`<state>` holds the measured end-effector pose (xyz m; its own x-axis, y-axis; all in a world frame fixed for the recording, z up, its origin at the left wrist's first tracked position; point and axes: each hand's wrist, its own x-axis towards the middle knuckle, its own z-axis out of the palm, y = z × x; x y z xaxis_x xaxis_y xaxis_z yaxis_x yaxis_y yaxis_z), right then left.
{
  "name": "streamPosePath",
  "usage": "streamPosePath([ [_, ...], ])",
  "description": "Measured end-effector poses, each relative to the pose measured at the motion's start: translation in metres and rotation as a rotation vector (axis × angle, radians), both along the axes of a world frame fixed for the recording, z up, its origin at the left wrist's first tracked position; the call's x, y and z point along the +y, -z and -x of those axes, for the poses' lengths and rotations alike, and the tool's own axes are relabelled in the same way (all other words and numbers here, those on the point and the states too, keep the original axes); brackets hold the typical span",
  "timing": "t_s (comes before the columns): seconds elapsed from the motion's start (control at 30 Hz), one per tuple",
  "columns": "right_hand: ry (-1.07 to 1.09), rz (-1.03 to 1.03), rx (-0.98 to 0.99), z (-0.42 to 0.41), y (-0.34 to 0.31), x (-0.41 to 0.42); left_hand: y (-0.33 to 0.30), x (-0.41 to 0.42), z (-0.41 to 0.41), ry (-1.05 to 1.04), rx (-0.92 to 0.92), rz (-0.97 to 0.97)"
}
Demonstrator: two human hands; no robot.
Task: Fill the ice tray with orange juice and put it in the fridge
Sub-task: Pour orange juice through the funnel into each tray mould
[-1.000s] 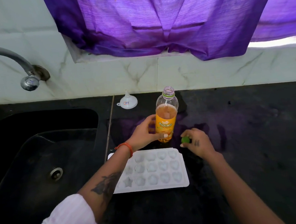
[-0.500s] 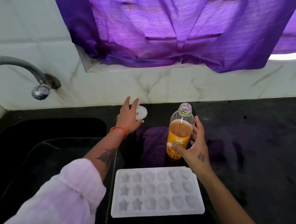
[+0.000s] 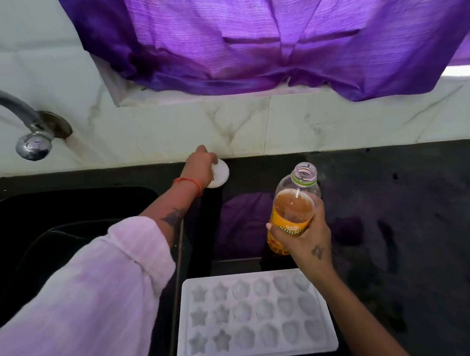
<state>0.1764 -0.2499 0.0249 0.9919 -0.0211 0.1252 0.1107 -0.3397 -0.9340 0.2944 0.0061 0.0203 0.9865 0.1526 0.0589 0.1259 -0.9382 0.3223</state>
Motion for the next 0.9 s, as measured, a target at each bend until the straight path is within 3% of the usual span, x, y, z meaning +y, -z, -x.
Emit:
streamPosePath([
  [0.07,0.005,0.025,-0.011,-0.001,-0.001,0.001,-0.008,0.004,0.011,-0.102,-0.087,0.154],
  [0.13,0.002,0.037,-0.025,-0.003,-0.002,0.0,-0.017,0.004,0.034,-0.216,-0.167,0.429],
  [0.3,-0.004,0.037,-0.067,0.002,-0.007,-0.006,-0.032,0.0,0.118,-0.413,-0.188,1.704],
  [0.37,0.007,0.033,-0.09,0.008,-0.01,-0.01,-0.029,0.002,0.155,-0.459,-0.157,2.03],
  [0.43,0.004,0.006,-0.103,0.014,-0.014,-0.014,-0.026,-0.006,0.191,-0.407,-0.14,2.221],
  [0.5,-0.013,-0.021,-0.113,0.021,-0.02,-0.016,-0.02,-0.012,0.217,-0.348,-0.138,2.256],
  [0.63,-0.052,-0.027,-0.176,0.033,-0.031,-0.02,-0.016,-0.035,0.253,-0.349,-0.15,2.078],
  [0.9,-0.127,-0.03,-0.21,0.057,-0.046,-0.013,-0.015,-0.047,0.286,-0.134,0.025,1.858],
])
